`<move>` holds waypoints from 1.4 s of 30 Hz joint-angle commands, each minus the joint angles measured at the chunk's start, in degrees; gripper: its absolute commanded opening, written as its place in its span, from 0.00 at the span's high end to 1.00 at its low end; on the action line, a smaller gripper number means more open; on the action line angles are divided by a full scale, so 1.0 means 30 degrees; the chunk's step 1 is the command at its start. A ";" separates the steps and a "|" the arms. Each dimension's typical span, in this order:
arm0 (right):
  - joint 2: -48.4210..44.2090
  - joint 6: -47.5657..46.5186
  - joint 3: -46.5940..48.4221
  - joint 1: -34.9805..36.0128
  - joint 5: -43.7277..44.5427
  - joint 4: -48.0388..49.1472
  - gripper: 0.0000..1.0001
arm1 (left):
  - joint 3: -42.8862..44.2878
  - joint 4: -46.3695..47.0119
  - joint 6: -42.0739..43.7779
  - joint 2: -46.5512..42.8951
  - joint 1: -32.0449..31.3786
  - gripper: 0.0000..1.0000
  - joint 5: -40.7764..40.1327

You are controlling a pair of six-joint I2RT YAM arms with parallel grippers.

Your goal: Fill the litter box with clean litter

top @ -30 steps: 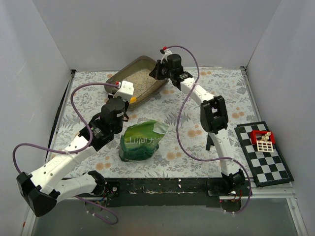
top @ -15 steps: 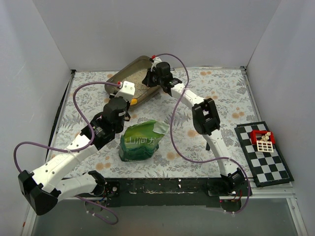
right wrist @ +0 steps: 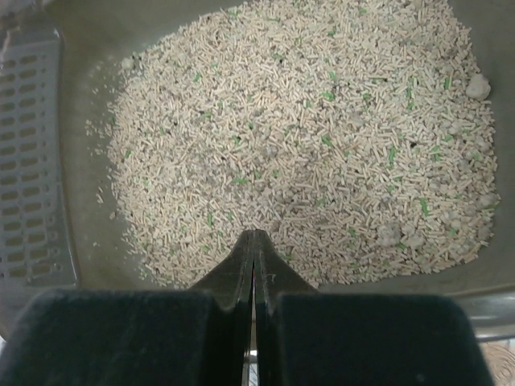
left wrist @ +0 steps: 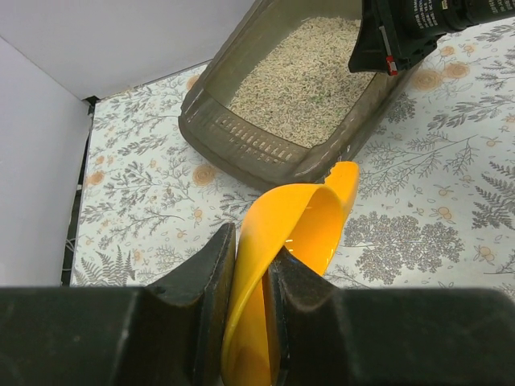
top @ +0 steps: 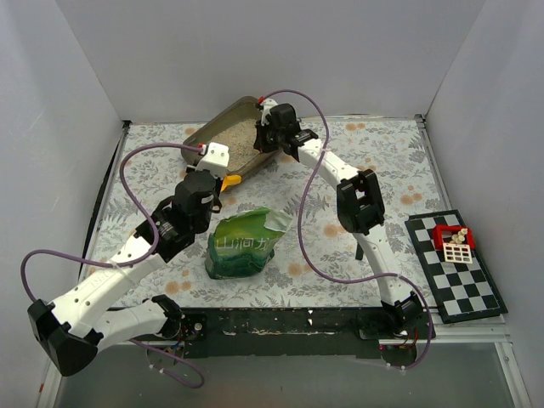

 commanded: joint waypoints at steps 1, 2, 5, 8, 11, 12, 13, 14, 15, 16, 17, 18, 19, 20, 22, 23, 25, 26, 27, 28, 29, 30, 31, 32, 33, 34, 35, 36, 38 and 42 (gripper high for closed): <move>-0.0225 -0.2070 0.0132 -0.0356 0.1151 -0.4673 0.99 | 0.0260 -0.0311 -0.0644 -0.0904 0.0119 1.00 0.0270; -0.0196 -0.2275 0.0190 -0.0356 0.1268 -0.4938 0.99 | 0.0231 -0.0370 -0.0703 -0.0992 0.0119 1.00 0.0357; 0.0067 -0.2920 0.0716 -0.0356 0.1299 -0.5991 0.99 | 0.0288 -0.0486 -0.0878 -0.1227 0.0090 1.00 0.0592; -0.0049 -0.3564 0.0630 -0.0356 0.1357 -0.6637 0.99 | 0.0318 -0.0663 -0.1113 -0.1374 0.0119 1.00 0.0797; -0.0136 -0.4997 0.0572 -0.0356 0.1533 -0.7632 0.99 | 0.0493 -0.0838 -0.1113 -0.1374 0.0119 1.00 0.0943; -0.0224 -0.5582 0.0484 -0.0327 0.1417 -0.7868 0.99 | 0.0581 -0.0868 -0.1113 -0.1345 0.0119 1.00 0.1002; -0.0312 -0.6110 0.0339 -0.0355 0.1300 -0.8131 0.99 | 0.0669 -0.0926 -0.1113 -0.1315 0.0119 1.00 0.1032; -0.0400 -0.6463 0.0163 -0.0356 0.1299 -0.8308 0.99 | 0.0670 -0.0956 -0.1113 -0.1344 0.0090 1.00 0.1003; -0.0546 -0.6814 0.0016 -0.0356 0.1444 -0.8455 0.99 | 0.0670 -0.0956 -0.1026 -0.1373 0.0119 1.00 0.1003; -0.0605 -0.7166 0.0015 -0.0327 0.1561 -0.8659 0.99 | 0.0670 -0.0927 -0.0939 -0.1403 0.0090 1.00 0.1032; -0.0722 -0.7518 0.0015 -0.0355 0.1591 -0.8922 0.99 | 0.0641 -0.0927 -0.0909 -0.1374 0.0119 1.00 0.1032; -0.0839 -0.7898 0.0044 -0.0327 0.1621 -0.9157 0.99 | 0.0698 -0.0956 -0.0879 -0.1345 0.0090 1.00 0.1061; -0.0927 -0.8221 0.0044 -0.0355 0.1650 -0.9391 0.99 | 0.0670 -0.0985 -0.0879 -0.1344 0.0119 1.00 0.1090; -0.1073 -0.8543 0.0015 -0.0327 0.1679 -0.9568 0.99 | 0.0670 -0.0986 -0.0879 -0.1344 0.0119 1.00 0.1178; -0.1308 -0.9043 -0.0102 -0.0356 0.1971 -0.9949 0.99 | 0.0640 -0.0986 -0.0879 -0.1286 0.0119 1.00 0.1178; -0.1512 -0.9335 -0.0276 -0.0356 0.2060 -1.0182 0.99 | 0.0611 -0.0986 -0.0908 -0.1315 0.0119 1.00 0.1207; -0.1951 -1.0008 -0.0774 -0.0356 0.2526 -1.0651 0.99 | 0.0553 -0.0898 -0.0879 -0.1344 0.0119 1.00 0.1237; -0.2156 -1.0330 -0.1124 -0.0385 0.2848 -1.0944 0.99 | 0.0524 -0.0869 -0.0850 -0.1344 0.0119 1.00 0.1237; -0.2390 -1.0537 -0.1418 -0.0414 0.2939 -1.1149 0.99 | 0.0523 -0.0839 -0.0763 -0.1344 0.0090 1.00 0.1237; -0.2625 -1.0626 -0.1740 -0.0501 0.3781 -1.1384 0.99 | 0.0494 -0.0781 -0.0733 -0.1373 0.0119 1.00 0.1237; -0.2743 -1.0627 -0.2033 -0.0618 0.3963 -1.1676 0.99 | 0.0523 -0.0781 -0.0704 -0.1345 0.0119 1.00 0.1324; -0.2918 -1.0627 -0.2152 -0.0764 0.3965 -1.2143 0.99 | 0.0523 -0.0723 -0.0703 -0.1315 0.0119 1.00 0.1354; -0.3007 -1.0598 -0.2269 -0.0911 0.4110 -1.2380 0.99 | 0.0523 -0.0693 -0.0703 -0.1344 0.0119 1.00 0.1412; -0.3211 -1.0481 -0.2502 -0.1115 0.4227 -1.2701 0.99 | 0.0523 -0.0664 -0.0703 -0.1344 0.0119 1.00 0.1471; -0.3358 -1.0364 -0.2621 -0.1292 0.4141 -1.2965 0.99 | 0.0552 -0.0634 -0.0703 -0.1344 0.0119 1.00 0.1587; -0.3534 -1.0218 -0.2767 -0.1554 0.4257 -1.3171 0.99 | 0.0582 -0.0634 -0.0703 -0.1344 0.0090 1.00 0.1705; -0.3738 -0.9926 -0.2971 -0.1789 0.4606 -1.3173 0.99 | 0.0553 -0.0634 -0.0732 -0.1373 0.0090 1.00 0.1764; -0.4059 -0.9836 -0.3263 -0.1965 0.4493 -1.3260 0.99 | 0.0582 -0.0605 -0.0733 -0.1374 0.0119 1.00 0.1793; -0.4674 -0.9690 -0.3937 -0.2375 0.4725 -1.3203 0.99 | 0.0582 -0.0575 -0.0791 -0.1374 0.0119 1.00 0.2027; -0.6052 -0.9339 -0.5489 -0.3429 0.5194 -1.3261 0.99 | 0.0757 -0.0693 -0.1113 -0.1490 0.0119 1.00 0.2671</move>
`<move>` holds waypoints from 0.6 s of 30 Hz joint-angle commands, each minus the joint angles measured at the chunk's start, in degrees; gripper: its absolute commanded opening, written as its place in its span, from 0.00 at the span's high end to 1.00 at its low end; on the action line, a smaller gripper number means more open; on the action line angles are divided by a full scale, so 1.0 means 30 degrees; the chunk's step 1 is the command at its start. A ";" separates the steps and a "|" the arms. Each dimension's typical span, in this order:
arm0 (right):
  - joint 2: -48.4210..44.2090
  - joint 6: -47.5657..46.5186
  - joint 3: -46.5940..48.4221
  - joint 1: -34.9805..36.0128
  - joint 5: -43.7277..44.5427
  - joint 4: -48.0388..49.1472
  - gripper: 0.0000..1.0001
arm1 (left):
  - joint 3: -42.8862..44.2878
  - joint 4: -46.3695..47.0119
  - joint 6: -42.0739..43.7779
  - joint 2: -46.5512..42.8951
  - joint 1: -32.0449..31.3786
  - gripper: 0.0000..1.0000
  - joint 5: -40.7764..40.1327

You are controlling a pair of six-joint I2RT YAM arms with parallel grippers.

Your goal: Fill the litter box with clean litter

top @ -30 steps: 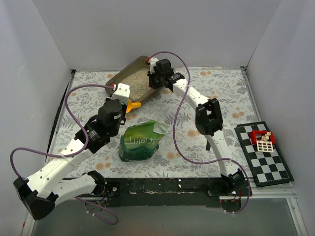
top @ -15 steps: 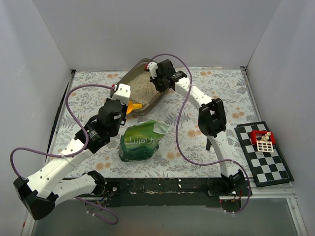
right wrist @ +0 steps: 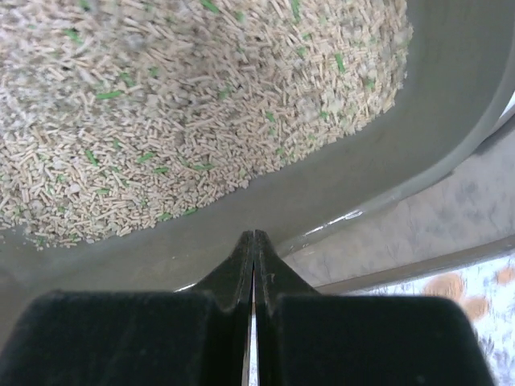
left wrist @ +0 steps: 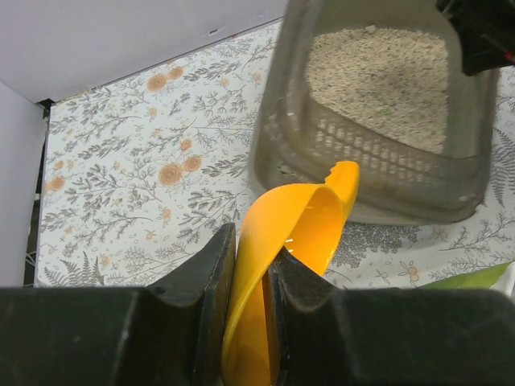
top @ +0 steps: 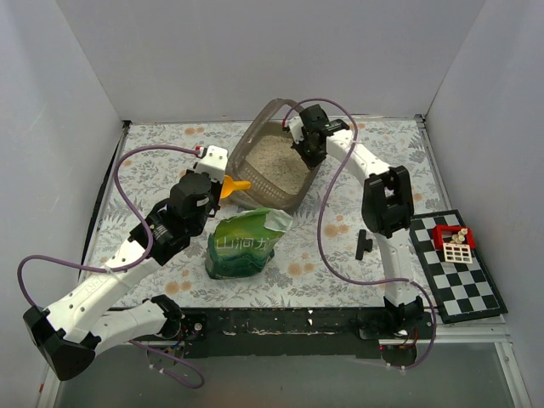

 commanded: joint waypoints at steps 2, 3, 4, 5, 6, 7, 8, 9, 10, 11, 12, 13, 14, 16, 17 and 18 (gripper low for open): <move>-0.2186 0.0615 -0.2098 -0.2128 0.1851 -0.2938 0.99 | 0.0809 0.0269 -0.0283 -0.0668 0.0112 1.00 0.0917; -0.2480 0.0645 -0.2391 -0.2247 0.1909 -0.2792 0.99 | 0.0838 0.0269 -0.0312 -0.0726 0.0112 1.00 0.1034; -0.2744 0.0674 -0.2568 -0.2335 0.1851 -0.2674 0.99 | 0.0867 0.0269 -0.0341 -0.0755 0.0112 1.00 0.1180; -0.2921 0.0732 -0.2628 -0.2336 0.1793 -0.2615 0.99 | 0.0897 0.0269 -0.0400 -0.0727 0.0112 1.00 0.1240; -0.3038 0.0849 -0.2542 -0.2336 0.1763 -0.2614 0.99 | 0.0868 0.0240 -0.0429 -0.0755 0.0112 1.00 0.1327; -0.3068 0.0995 -0.2309 -0.2336 0.1589 -0.2730 0.99 | 0.0897 0.0240 -0.0545 -0.0785 0.0112 1.00 0.1415; -0.3069 0.1113 -0.2017 -0.2307 0.1413 -0.2905 0.99 | 0.0868 0.0182 -0.0634 -0.0785 0.0112 1.00 0.1503; -0.3011 0.1288 -0.1666 -0.2278 0.1382 -0.3110 0.99 | 0.0926 0.0123 -0.0722 -0.0843 0.0112 1.00 0.1591; -0.3010 0.1319 -0.1401 -0.2219 0.1266 -0.3257 0.99 | 0.0897 0.0093 -0.0838 -0.0931 0.0083 1.00 0.1679; -0.3097 0.1493 -0.1253 -0.2161 0.1294 -0.3259 0.99 | 0.0839 0.0064 -0.0898 -0.0990 0.0112 1.00 0.1738; -0.3272 0.1582 -0.1107 -0.2073 0.1178 -0.3259 0.99 | 0.0838 0.0064 -0.0956 -0.1106 0.0112 1.00 0.1825; -0.3448 0.1641 -0.0989 -0.1956 0.0858 -0.3201 0.99 | 0.0780 0.0035 -0.1102 -0.1165 0.0112 1.00 0.1884; -0.3711 0.1757 -0.0872 -0.1868 0.0623 -0.3142 0.99 | 0.0780 -0.0023 -0.1190 -0.1195 0.0112 1.00 0.1943; -0.4121 0.1963 -0.0318 -0.1372 0.0533 -0.3316 0.99 | 0.0867 -0.0199 -0.1366 -0.1166 0.0112 1.00 0.2118; -0.4385 0.2021 0.0150 -0.1108 0.0446 -0.3491 0.99 | 0.0926 -0.0287 -0.1396 -0.1137 0.0083 1.00 0.2206; -0.4648 0.2254 0.0444 -0.0816 0.0387 -0.3551 0.99 | 0.1013 -0.0404 -0.1512 -0.1050 0.0112 1.00 0.2236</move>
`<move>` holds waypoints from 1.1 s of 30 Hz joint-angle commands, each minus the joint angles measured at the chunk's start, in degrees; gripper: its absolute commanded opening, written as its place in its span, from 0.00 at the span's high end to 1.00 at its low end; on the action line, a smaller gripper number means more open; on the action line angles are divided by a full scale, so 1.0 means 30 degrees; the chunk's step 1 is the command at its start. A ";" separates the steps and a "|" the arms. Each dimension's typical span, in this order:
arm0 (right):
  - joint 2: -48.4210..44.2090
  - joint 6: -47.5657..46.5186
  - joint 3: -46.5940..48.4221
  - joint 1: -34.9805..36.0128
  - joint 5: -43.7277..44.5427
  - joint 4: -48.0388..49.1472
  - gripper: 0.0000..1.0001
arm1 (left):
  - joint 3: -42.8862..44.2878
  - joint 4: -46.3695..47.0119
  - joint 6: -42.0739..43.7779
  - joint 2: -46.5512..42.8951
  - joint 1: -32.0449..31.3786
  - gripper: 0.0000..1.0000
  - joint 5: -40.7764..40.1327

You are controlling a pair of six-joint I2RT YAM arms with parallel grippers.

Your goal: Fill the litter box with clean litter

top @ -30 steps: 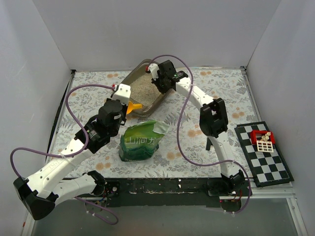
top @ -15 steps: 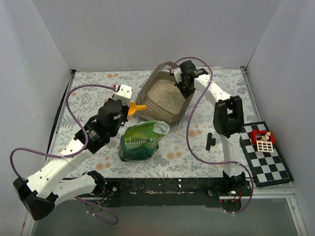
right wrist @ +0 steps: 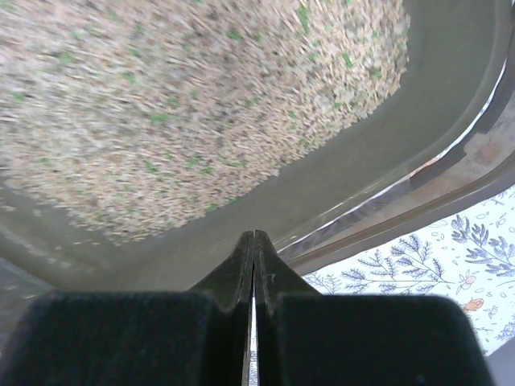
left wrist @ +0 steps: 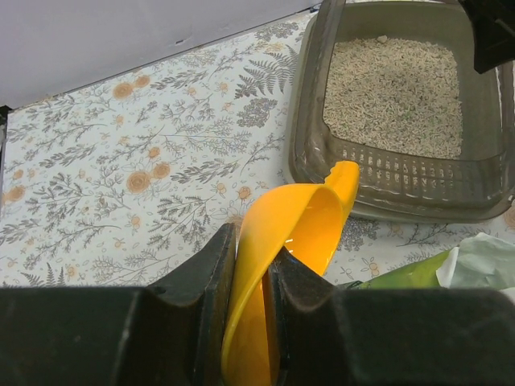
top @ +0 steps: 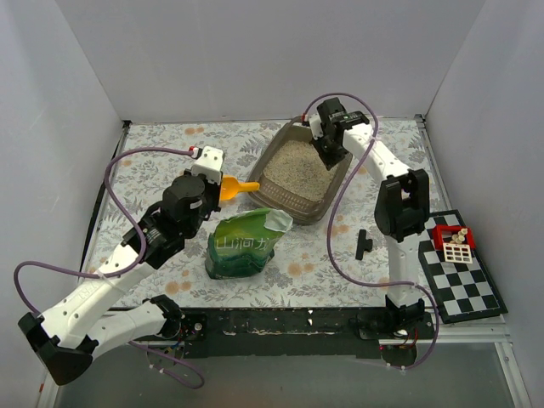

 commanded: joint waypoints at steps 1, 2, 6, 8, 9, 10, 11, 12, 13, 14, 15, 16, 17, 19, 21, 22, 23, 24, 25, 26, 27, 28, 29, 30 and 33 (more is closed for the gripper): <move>-0.2703 0.0915 0.2181 0.1299 -0.0822 -0.0543 0.96 | 0.1006 -0.0375 -0.0595 -0.0327 0.0083 1.00 0.0524; -0.3230 0.1062 0.2153 0.1563 -0.1086 -0.0456 0.90 | 0.1152 -0.0434 -0.0654 -0.0327 0.0112 1.00 0.0669; -0.5835 0.2144 0.0897 0.2063 -0.2694 0.0568 0.71 | 0.2000 -0.1106 -0.0859 -0.0211 0.0112 1.00 0.1430; -0.7592 0.2905 -0.0535 0.2122 -0.3719 0.1416 0.68 | 0.2820 -0.1721 -0.1121 -0.0094 0.0112 1.00 0.1928; -0.8645 0.3199 -0.1587 0.2122 -0.4537 0.2029 0.66 | 0.3143 -0.1956 -0.1239 -0.0064 0.0112 1.00 0.2221; -0.9583 0.3434 -0.2757 0.2122 -0.5270 0.2819 0.62 | 0.3552 -0.2219 -0.1356 -0.0064 0.0112 1.00 0.2572; -1.0608 0.3697 -0.3813 0.2122 -0.6061 0.3610 0.60 | 0.3846 -0.2454 -0.1444 -0.0064 0.0112 1.00 0.2865; -1.1517 0.4019 -0.4984 0.2122 -0.6765 0.4691 0.57 | 0.4139 -0.2601 -0.1561 -0.0035 0.0112 1.00 0.3100; -1.2077 0.4254 -0.6156 0.2122 -0.7410 0.5542 0.55 | 0.4374 -0.2806 -0.1649 -0.0005 0.0112 1.00 0.3306; -1.2315 0.4460 -0.6428 0.2122 -0.7474 0.6073 0.55 | 0.4724 -0.2982 -0.1766 0.0082 0.0112 1.00 0.3366; -1.2230 0.4984 -0.6402 0.2122 -0.6982 0.6252 0.55 | 0.4989 -0.3129 -0.1855 0.0112 0.0112 1.00 0.3366; -1.1881 0.5308 -0.6257 0.2122 -0.6484 0.6254 0.56 | 0.5282 -0.3275 -0.1942 0.0112 0.0083 1.00 0.3395; -1.1414 0.5572 -0.5907 0.2122 -0.6450 0.6138 0.58 | 0.5459 -0.3364 -0.2030 0.0112 0.0083 1.00 0.3454; -0.9952 0.6274 -0.4913 0.2122 -0.6391 0.5874 0.63 | 0.5665 -0.3511 -0.2294 -0.0005 0.0083 1.00 0.3599; -0.8487 0.7269 -0.3974 0.2122 -0.6479 0.6194 0.64 | 0.5695 -0.3686 -0.2412 -0.0093 0.0054 1.00 0.3514; -0.7783 0.7912 -0.3535 0.2122 -0.6711 0.6631 0.62 | 0.5724 -0.3832 -0.2441 -0.0180 0.0111 1.00 0.3426; -0.7283 0.8615 -0.3444 0.2122 -0.6974 0.7302 0.59 | 0.5724 -0.3891 -0.2499 -0.0239 0.0083 1.00 0.3280; -0.6843 0.9463 -0.3472 0.2122 -0.7006 0.8150 0.56 | 0.5724 -0.3921 -0.2529 -0.0298 0.0112 1.00 0.3220; -0.6462 1.0283 -0.3472 0.2122 -0.6890 0.9000 0.55 | 0.5724 -0.3950 -0.2645 -0.0385 0.0083 1.00 0.3133; -0.6052 1.1104 -0.3414 0.2122 -0.6860 0.9646 0.55 | 0.5782 -0.3980 -0.2791 -0.0415 0.0112 1.00 0.3074; -0.5671 1.1982 -0.3443 0.2122 -0.6541 1.0349 0.55 | 0.5841 -0.3980 -0.2909 -0.0502 0.0112 1.00 0.2928; -0.5290 1.2803 -0.3530 0.2122 -0.6073 1.0936 0.54 | 0.5870 -0.3922 -0.3142 -0.0619 0.0112 1.00 0.2869; -0.4851 1.3826 -0.3531 0.2122 -0.5808 1.1493 0.54 | 0.5812 -0.3776 -0.3231 -0.0736 0.0112 1.00 0.2926; -0.4499 1.4533 -0.3415 0.2122 -0.5602 1.1904 0.54 | 0.5783 -0.3717 -0.3232 -0.0825 0.0112 1.00 0.2985; -0.3414 1.6555 -0.3472 0.2122 -0.5015 1.3484 0.53 | 0.5753 -0.3774 -0.3146 -0.0943 0.0083 1.00 0.2810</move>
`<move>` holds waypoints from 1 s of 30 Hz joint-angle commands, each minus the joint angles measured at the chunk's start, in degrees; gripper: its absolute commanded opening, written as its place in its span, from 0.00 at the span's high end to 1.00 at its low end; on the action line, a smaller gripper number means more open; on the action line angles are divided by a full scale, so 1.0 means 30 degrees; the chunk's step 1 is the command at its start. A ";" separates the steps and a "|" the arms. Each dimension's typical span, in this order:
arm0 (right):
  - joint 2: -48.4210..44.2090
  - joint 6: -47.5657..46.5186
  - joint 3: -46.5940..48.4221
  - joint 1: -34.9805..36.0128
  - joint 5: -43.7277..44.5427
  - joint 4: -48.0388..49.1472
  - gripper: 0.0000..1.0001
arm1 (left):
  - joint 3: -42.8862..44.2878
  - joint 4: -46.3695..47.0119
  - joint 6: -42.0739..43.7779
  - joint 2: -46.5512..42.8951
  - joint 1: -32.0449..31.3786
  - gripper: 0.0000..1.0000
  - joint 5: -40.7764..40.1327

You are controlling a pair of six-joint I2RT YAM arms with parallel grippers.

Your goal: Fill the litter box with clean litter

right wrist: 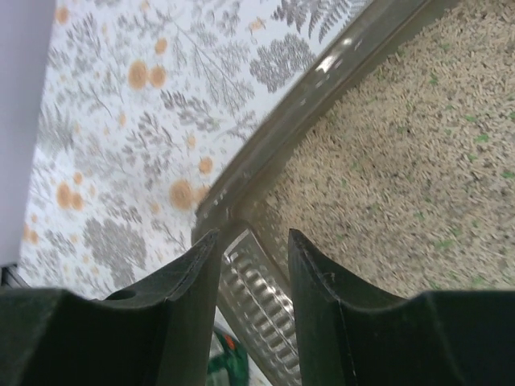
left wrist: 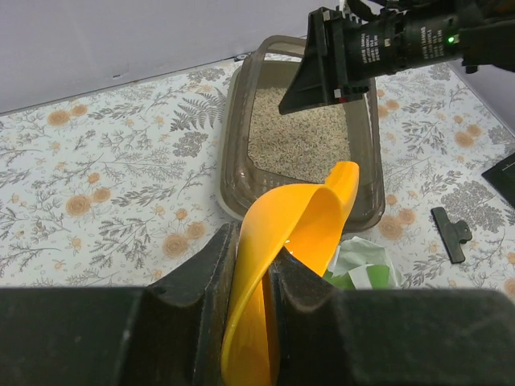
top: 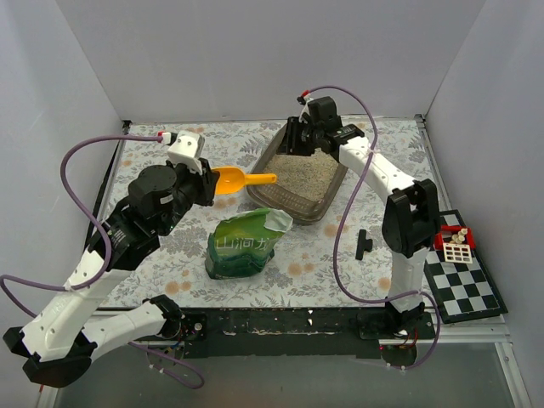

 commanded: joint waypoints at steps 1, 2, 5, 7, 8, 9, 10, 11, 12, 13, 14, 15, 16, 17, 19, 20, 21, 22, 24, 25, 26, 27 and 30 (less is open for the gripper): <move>0.0799 0.4442 0.0659 -0.0064 0.0938 0.4403 0.53 | 0.0617 0.0022 -0.0194 -0.0586 0.0112 1.00 -0.0490; 0.1237 0.4912 0.0775 -0.0064 0.1026 0.4814 0.52 | 0.0617 -0.0067 -0.0164 -0.0614 0.0112 1.00 -0.0549; 0.2847 0.5619 0.2380 -0.0035 0.1231 0.4353 0.52 | 0.0500 -0.0330 0.0041 -0.0673 0.0112 1.00 -0.0696; 0.3728 0.5969 0.3262 -0.0035 0.1436 0.3970 0.52 | 0.0383 -0.0419 0.0245 -0.0731 0.0083 1.00 -0.0900; 0.3876 0.6146 0.3353 -0.0035 0.1611 0.3998 0.52 | 0.0295 -0.0448 0.0362 -0.0819 0.0083 1.00 -0.0989; 0.3965 0.6322 0.3296 0.0023 0.1903 0.4201 0.51 | 0.0236 -0.0477 0.0479 -0.0820 0.0112 1.00 -0.1135; 0.4024 0.6439 0.3179 0.0053 0.2167 0.4348 0.51 | 0.0236 -0.0507 0.0596 -0.0849 0.0112 1.00 -0.1223; 0.4082 0.6528 0.3178 0.0082 0.2430 0.4408 0.50 | 0.0149 -0.0507 0.0714 -0.0849 0.0083 1.00 -0.1311; 0.4141 0.6586 0.3091 0.0083 0.2520 0.4437 0.48 | 0.0119 -0.0507 0.0773 -0.0878 0.0054 1.00 -0.1370; 0.4200 0.6703 0.3090 0.0083 0.2608 0.4467 0.47 | 0.0090 -0.0478 0.0831 -0.0849 0.0111 1.00 -0.1370; 0.4229 0.6704 0.3032 0.0083 0.2841 0.4409 0.47 | 0.0089 -0.0478 0.0861 -0.0820 0.0112 1.00 -0.1341; 0.4201 0.6762 0.2858 0.0083 0.3017 0.4553 0.46 | 0.0031 -0.0449 0.0890 -0.0762 0.0112 1.00 -0.1341; 0.4171 0.6879 0.2653 0.0083 0.3106 0.4700 0.46 | 0.0002 -0.0419 0.0920 -0.0761 0.0112 1.00 -0.1312; 0.4200 0.6996 0.2593 0.0083 0.3194 0.4875 0.46 | -0.0086 -0.0419 0.0891 -0.0732 0.0112 1.00 -0.1283; 0.4753 0.7084 0.2853 0.0083 0.3195 0.4674 0.46 | -0.0174 -0.0273 0.1007 -0.0732 0.0083 1.00 -0.1253; 0.5076 0.7172 0.3088 0.0083 0.3137 0.4556 0.46 | -0.0232 -0.0244 0.1037 -0.0703 0.0112 1.00 -0.1253; 0.5311 0.7347 0.3206 0.0083 0.3020 0.4555 0.46 | -0.0291 -0.0214 0.1066 -0.0674 0.0112 1.00 -0.1224; 0.5546 0.7552 0.3207 0.0083 0.2932 0.4700 0.46 | -0.0320 -0.0243 0.1124 -0.0615 0.0112 1.00 -0.1253; 0.5955 0.7933 0.3236 0.0112 0.2785 0.4994 0.46 | -0.0320 -0.0302 0.1212 -0.0527 0.0112 1.00 -0.1311; 0.6190 0.7993 0.3440 0.0112 0.2756 0.5052 0.46 | -0.0321 -0.0360 0.1242 -0.0498 0.0083 1.00 -0.1370; 0.6366 0.8051 0.3674 0.0112 0.2784 0.5024 0.46 | -0.0292 -0.0389 0.1300 -0.0497 0.0112 1.00 -0.1428; 0.6600 0.8110 0.3937 0.0141 0.2814 0.4937 0.48 | -0.0378 -0.0390 0.1359 -0.0526 0.0112 1.00 -0.1487; 0.7099 0.8139 0.4494 0.0170 0.2843 0.5024 0.71 | -0.0671 -0.0331 0.1564 -0.0644 0.0112 1.00 -0.1780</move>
